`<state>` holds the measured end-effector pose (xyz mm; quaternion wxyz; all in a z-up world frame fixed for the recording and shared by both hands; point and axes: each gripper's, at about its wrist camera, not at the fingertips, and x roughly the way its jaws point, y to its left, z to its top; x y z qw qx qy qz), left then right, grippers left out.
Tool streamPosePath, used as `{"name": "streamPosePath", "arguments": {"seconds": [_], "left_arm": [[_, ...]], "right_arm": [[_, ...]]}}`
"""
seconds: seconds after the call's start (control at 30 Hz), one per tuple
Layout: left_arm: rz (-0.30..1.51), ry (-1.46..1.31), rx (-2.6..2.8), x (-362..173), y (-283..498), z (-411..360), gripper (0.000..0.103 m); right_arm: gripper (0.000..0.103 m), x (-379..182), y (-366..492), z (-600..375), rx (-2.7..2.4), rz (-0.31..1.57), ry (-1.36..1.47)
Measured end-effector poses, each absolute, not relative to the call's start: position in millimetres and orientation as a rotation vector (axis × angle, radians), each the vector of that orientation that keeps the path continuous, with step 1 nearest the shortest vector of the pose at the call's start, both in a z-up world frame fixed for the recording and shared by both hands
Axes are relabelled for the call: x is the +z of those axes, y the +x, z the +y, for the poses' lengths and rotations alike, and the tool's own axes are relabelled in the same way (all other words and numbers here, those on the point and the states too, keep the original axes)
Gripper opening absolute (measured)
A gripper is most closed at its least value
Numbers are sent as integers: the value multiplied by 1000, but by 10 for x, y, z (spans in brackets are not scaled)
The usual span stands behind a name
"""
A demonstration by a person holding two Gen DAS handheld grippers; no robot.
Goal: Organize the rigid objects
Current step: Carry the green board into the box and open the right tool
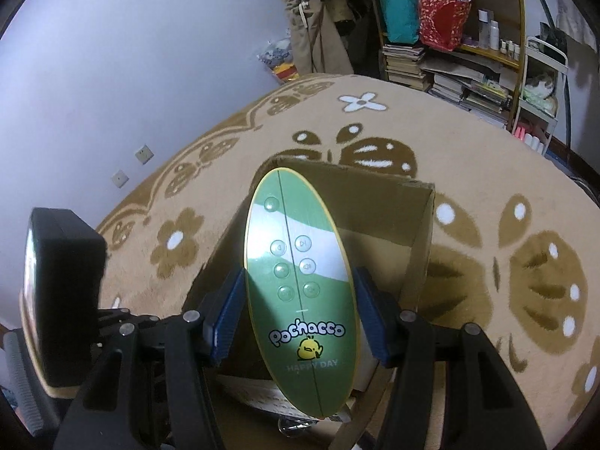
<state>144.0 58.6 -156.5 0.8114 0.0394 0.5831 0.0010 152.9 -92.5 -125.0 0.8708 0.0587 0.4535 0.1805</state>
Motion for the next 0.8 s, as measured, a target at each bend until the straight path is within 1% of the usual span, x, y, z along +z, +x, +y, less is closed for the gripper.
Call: {"name": "streamPosePath", "arguments": {"seconds": [0.33, 0.67, 0.7, 0.73, 0.8], "left_arm": [[1246, 83, 7, -1574, 1431, 586, 11], [1236, 110, 20, -1545, 1382, 538, 12], [1233, 112, 21, -1534, 1372, 533, 12], [1227, 113, 21, -1517, 1363, 529, 12], [1215, 117, 25, -1478, 1343, 520, 12]], "right_arm": [[63, -1337, 1498, -1047, 334, 985, 145], [63, -1164, 1253, -1075, 327, 930, 100], [65, -1139, 1230, -1083, 319, 922, 88], [71, -1111, 1208, -1090, 312, 912, 77], [78, -1074, 1169, -1117, 294, 900, 74]]}}
